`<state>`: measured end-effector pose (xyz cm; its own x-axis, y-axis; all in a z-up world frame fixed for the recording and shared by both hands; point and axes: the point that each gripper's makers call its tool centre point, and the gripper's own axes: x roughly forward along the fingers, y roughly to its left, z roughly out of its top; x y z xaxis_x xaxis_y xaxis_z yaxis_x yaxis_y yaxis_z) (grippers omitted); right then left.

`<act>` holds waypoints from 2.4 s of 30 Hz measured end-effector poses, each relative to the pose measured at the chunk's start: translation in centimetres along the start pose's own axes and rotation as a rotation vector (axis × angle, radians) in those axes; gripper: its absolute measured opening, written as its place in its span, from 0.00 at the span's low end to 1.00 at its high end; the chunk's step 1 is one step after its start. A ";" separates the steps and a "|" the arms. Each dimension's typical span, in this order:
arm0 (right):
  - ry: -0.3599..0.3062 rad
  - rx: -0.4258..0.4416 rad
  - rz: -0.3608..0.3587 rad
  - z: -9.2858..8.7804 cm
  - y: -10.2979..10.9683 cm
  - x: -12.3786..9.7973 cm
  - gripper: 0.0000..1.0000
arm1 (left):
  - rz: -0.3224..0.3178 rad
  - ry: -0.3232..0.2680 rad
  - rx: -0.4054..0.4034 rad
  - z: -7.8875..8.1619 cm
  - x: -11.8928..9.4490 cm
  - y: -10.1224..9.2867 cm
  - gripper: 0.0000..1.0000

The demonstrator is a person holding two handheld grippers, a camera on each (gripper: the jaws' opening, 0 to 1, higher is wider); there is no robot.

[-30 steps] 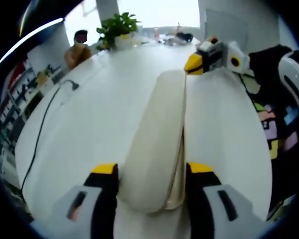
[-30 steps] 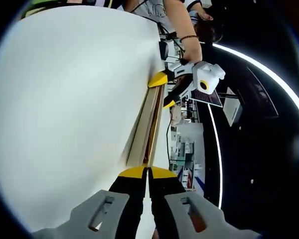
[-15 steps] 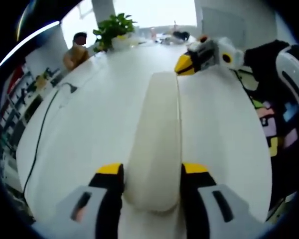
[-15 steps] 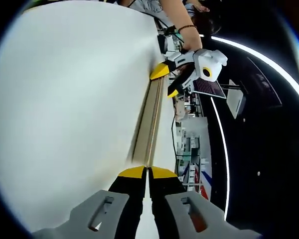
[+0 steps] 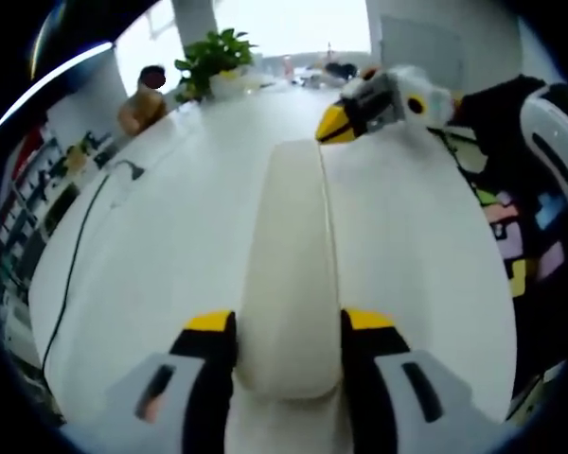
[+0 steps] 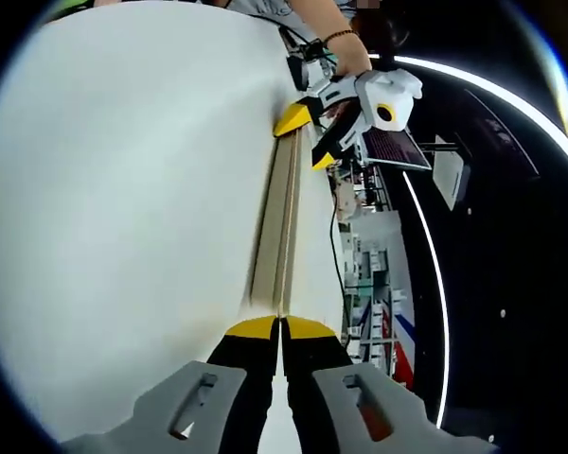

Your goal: Arrange the utensils inside the cutlery case until each visible utensil rests in its matching compartment.

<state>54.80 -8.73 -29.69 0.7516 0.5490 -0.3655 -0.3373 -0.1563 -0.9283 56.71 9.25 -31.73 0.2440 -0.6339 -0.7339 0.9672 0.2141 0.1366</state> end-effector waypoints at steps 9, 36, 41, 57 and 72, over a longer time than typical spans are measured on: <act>0.001 0.023 0.017 -0.1 0.3 -0.2 0.00 | 0.006 -0.002 0.011 0.1 0.0 0.0 0.46; 0.009 0.405 0.627 -0.3 -3.2 0.8 0.06 | -0.022 0.030 -0.002 0.2 0.3 -0.1 0.46; 0.017 0.397 0.738 0.3 -2.6 1.8 0.02 | -0.028 0.041 -0.007 0.1 0.4 -0.2 0.46; 0.115 0.406 0.949 0.1 -1.4 3.0 0.04 | -0.035 0.044 -0.004 0.1 0.3 -0.3 0.46; 0.216 0.410 1.050 0.2 -0.9 2.8 0.00 | -0.031 0.039 -0.004 0.2 0.3 -0.3 0.46</act>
<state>57.10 -6.92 -29.89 0.0582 0.1473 -0.9874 -0.9849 -0.1528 -0.0809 56.50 8.82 -31.87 0.2110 -0.6105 -0.7634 0.9739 0.1981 0.1108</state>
